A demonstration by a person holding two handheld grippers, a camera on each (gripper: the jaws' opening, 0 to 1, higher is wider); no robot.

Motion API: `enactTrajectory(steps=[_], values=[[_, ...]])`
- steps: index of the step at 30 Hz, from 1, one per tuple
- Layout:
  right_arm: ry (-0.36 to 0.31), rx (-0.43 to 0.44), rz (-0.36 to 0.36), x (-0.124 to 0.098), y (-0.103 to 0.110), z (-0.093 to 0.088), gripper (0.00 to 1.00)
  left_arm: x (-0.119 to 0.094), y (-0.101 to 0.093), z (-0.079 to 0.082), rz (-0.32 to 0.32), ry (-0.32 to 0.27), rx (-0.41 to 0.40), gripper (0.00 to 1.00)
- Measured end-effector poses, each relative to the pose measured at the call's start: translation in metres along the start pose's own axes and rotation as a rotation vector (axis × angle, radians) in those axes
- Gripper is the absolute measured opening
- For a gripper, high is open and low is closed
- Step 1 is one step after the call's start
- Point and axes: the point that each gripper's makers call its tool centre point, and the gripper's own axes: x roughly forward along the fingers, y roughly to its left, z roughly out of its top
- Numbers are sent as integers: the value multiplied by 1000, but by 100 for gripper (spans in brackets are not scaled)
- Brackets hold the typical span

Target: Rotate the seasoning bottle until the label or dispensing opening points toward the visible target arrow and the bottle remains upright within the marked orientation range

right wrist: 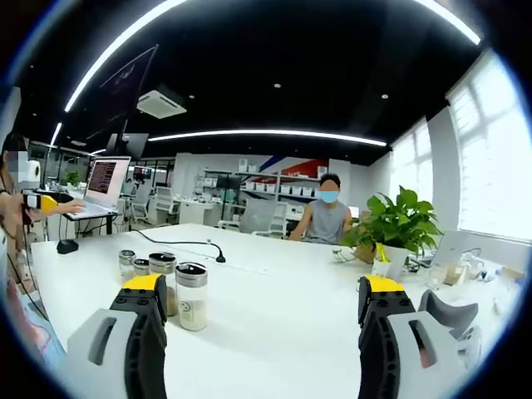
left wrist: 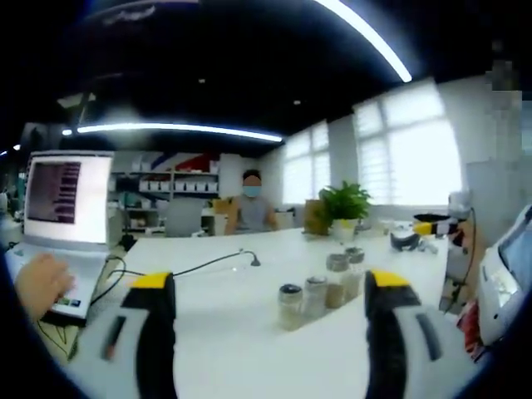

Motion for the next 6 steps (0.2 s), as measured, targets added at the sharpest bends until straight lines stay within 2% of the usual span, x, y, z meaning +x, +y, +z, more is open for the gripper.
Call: enactTrajectory(steps=[6], values=[[3, -2, -2, -1, 0, -1, 99, 1, -1, -2, -1, 7, 1, 100]])
